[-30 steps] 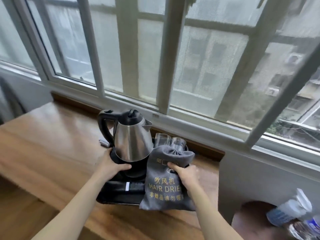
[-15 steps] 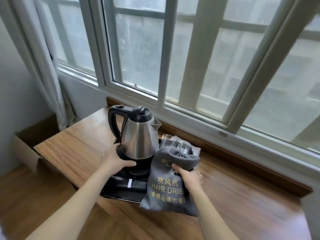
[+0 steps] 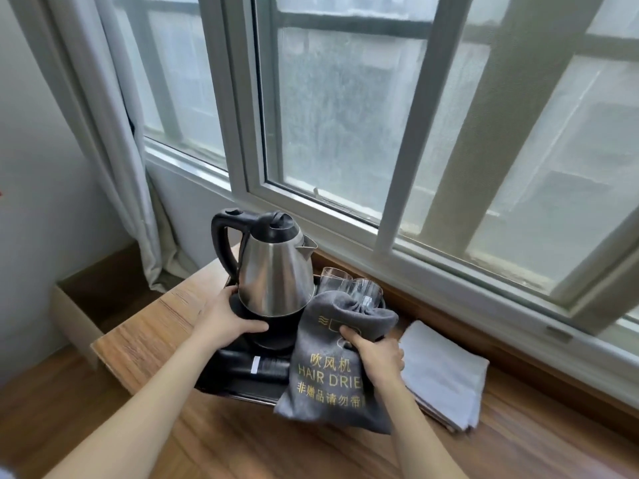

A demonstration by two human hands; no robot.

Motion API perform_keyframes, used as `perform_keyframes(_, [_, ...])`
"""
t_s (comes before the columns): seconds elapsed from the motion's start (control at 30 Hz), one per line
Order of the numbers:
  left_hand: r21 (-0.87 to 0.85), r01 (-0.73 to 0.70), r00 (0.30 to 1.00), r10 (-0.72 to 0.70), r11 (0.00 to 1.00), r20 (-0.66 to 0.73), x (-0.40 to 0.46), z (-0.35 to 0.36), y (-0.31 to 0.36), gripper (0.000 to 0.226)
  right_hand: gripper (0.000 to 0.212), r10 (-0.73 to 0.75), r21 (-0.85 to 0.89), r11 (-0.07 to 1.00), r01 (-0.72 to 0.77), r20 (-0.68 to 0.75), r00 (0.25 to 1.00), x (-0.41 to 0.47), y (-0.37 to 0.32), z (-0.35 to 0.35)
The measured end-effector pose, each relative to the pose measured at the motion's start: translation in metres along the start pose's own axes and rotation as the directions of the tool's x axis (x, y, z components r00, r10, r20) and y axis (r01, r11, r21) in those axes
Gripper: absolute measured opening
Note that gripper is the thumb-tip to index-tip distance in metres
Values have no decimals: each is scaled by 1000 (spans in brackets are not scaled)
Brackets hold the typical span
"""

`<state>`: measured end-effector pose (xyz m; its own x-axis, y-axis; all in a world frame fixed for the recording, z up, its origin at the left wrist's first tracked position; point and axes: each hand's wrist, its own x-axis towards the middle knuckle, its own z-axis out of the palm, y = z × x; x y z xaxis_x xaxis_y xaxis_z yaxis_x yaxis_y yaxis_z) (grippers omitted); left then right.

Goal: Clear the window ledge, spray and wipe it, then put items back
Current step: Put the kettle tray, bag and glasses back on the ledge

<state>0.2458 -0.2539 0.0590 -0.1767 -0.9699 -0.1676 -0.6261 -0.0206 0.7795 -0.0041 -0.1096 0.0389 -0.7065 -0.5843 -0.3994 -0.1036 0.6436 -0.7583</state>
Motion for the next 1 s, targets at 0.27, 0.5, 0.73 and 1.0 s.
perform_keyframes(0.27, [8, 19, 997, -20, 1000, 69, 82, -24, -16, 112, 104, 68, 57, 996, -68, 1, 998, 27, -42, 49])
perform_keyframes(0.5, [38, -60, 992, 55, 997, 116, 154, -38, -32, 94, 119, 191, 131, 975, -177, -107, 976, 43, -71, 103])
perform_keyframes(0.73, [101, -109, 964, 80, 989, 255, 226, -60, -42, 110, 118, 291, 231, 941, -245, -193, 937, 49, -89, 158])
perform_keyframes(1.0, [101, -150, 931, 106, 984, 349, 273, -54, -56, 108, 117, 344, 260, 924, -281, -246, 906, 59, -101, 188])
